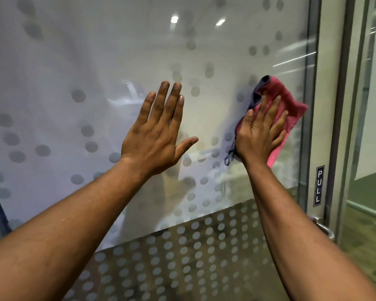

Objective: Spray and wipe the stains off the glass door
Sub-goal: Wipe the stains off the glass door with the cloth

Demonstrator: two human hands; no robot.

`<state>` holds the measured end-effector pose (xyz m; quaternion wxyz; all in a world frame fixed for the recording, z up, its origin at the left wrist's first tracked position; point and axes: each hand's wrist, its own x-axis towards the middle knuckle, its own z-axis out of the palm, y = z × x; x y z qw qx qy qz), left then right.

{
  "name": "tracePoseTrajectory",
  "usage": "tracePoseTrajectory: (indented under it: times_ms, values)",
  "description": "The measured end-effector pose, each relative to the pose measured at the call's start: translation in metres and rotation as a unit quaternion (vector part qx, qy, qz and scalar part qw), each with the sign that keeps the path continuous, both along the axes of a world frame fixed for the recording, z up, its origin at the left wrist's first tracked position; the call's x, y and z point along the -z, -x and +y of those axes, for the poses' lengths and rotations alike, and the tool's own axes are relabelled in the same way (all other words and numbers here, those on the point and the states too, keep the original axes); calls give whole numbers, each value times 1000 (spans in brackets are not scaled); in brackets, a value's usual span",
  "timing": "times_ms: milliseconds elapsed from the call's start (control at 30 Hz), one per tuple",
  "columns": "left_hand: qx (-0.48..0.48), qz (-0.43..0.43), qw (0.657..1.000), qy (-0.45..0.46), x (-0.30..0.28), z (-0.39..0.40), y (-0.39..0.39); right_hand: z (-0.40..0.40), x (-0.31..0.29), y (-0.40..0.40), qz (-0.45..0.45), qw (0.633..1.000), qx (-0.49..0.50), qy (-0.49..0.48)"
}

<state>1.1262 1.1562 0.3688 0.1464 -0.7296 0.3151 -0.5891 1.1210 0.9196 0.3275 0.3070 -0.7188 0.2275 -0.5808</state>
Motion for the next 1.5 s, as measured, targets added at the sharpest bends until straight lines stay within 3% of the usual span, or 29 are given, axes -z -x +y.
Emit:
tracePoseTrajectory:
  times_ms: [100, 267, 467, 533, 667, 900, 1167, 1500]
  values:
    - [1, -1, 1000, 1, -1, 0, 0, 18, -21, 0, -5, 1000, 3, 18]
    - [-12, -10, 1000, 0, 0, -1, 1, 63, -51, 1, -12, 978, -16, 209]
    - [-13, -9, 1000, 4, 0, -1, 1, 56, -70, 8, 15, 925, -42, 378]
    - [-6, -11, 1000, 3, 0, -1, 1, 31, -73, 7, 18, 935, -37, 353]
    - [-6, -10, 1000, 0, 0, 0, -1, -31, -73, 6, 21, 990, -24, 140]
    - [2, -2, 1000, 3, -1, 1, -1, -17, -75, 10, 10, 998, -32, 57]
    - [28, 15, 999, 15, -4, 14, 12, 36, -63, 10, 16, 991, -12, 135]
    - [-8, 25, 998, 61, 8, 91, 12, 115, -56, 6, 20, 977, -11, 213]
